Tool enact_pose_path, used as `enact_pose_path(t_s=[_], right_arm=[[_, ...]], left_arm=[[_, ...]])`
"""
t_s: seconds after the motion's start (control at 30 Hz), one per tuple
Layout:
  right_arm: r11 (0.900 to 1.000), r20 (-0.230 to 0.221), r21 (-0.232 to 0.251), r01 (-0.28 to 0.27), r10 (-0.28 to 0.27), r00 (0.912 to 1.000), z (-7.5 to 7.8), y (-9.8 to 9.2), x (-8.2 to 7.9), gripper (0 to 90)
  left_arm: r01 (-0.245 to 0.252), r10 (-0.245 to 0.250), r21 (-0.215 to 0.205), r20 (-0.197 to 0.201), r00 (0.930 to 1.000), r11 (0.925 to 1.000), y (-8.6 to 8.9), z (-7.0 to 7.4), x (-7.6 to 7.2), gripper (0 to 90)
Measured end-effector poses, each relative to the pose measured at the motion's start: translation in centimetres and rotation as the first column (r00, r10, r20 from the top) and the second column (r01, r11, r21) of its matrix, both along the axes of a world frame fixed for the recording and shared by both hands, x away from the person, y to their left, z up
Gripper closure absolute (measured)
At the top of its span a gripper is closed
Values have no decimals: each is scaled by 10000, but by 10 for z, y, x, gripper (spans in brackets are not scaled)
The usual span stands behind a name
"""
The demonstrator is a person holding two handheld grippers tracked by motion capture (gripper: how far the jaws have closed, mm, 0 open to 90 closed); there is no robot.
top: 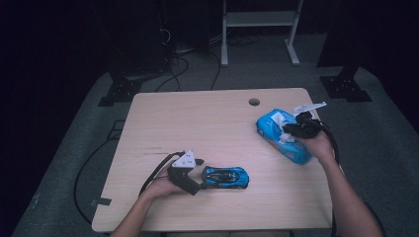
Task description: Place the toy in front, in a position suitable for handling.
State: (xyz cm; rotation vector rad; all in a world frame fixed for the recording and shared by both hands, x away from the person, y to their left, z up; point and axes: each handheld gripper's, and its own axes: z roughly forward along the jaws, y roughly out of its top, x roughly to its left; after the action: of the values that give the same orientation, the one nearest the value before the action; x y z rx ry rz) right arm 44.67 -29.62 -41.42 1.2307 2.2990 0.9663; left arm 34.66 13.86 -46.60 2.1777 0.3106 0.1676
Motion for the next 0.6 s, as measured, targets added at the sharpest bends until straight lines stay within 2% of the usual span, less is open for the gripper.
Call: enact_pose_path(t_s=[0.13, 0.33, 0.47, 0.6], right_arm=[[9998, -36, 187, 55, -54, 10000, 4, -4, -1, 826], [9963, -59, 863, -28, 33, 10000, 13, -11, -5, 841], [9936, 203, 1113, -187, 165, 9997, 28, -12, -9, 845], [9908, 687, 1273, -456, 370, 9970, 51, -10, -15, 845]], left_arm=[[77, -78, -65, -82, 9999, 9999, 2, 0, 0, 98], [68, -68, -11, -47, 10000, 10000, 2, -1, 0, 98], [33, -33, -51, -3, 10000, 10000, 2, 0, 0, 98], [12, -11, -133, 55, 10000, 9999, 2, 1, 0, 98]])
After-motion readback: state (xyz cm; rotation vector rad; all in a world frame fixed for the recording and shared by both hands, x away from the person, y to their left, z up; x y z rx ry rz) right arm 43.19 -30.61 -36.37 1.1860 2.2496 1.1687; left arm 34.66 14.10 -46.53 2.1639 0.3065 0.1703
